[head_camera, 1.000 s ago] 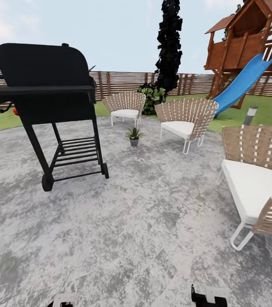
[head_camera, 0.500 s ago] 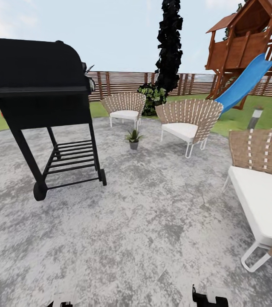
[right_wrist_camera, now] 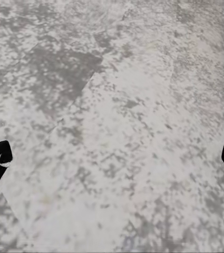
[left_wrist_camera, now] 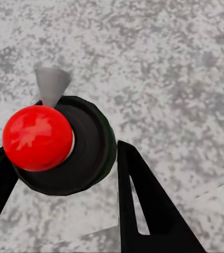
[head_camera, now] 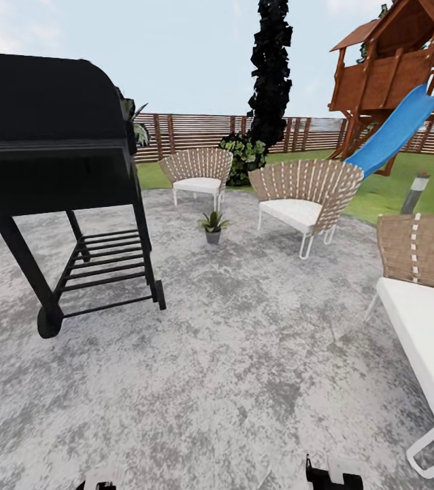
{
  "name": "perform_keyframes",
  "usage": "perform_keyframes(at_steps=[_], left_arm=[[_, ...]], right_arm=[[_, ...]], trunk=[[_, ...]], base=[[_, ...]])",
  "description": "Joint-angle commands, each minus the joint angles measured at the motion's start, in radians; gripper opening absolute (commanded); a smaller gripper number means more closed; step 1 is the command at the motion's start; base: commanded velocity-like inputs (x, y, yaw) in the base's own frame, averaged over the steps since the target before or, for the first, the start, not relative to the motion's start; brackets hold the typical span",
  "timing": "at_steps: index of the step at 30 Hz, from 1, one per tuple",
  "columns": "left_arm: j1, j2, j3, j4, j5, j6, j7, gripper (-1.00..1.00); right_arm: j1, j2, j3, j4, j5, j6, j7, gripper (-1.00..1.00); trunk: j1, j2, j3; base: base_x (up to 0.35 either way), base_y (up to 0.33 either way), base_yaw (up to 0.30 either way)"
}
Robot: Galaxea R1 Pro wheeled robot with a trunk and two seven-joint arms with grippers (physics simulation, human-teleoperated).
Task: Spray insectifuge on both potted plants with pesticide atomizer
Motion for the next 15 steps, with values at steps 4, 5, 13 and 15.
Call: perform_keyframes(at_steps=[4, 5, 13, 15], left_arm=[[0.0, 0.0, 0.0, 0.001, 0.003, -0.003, 0.001, -1.0], [0.0, 0.0, 0.0, 0.001, 0.003, -0.003, 0.001, -1.0], [0.0, 0.0, 0.0, 0.001, 0.002, -0.003, 0.001, -1.0], [0.0, 0.0, 0.0, 0.001, 0.003, -0.003, 0.001, -1.0]], right_arm=[[-0.001, 0.002, -0.007, 0.001, 0.01, -0.002, -0.004, 1.0], [-0.001, 0.002, -0.006, 0.001, 0.011, -0.002, -0.004, 1.0], [-0.001, 0.002, -0.006, 0.001, 0.011, -0.003, -0.004, 1.0], [-0.001, 0.002, -0.006, 0.001, 0.011, -0.003, -0.004, 1.0]], trunk=[[0.0, 0.0, -0.001], [0.0, 0.0, -0.001], [0.0, 0.0, -0.001], [0.0, 0.0, -0.001]], base=[[0.336, 0.0, -0.212], [0.336, 0.0, -0.216], [0.334, -0.053, -0.032], [0.328, -0.091, -0.001]])
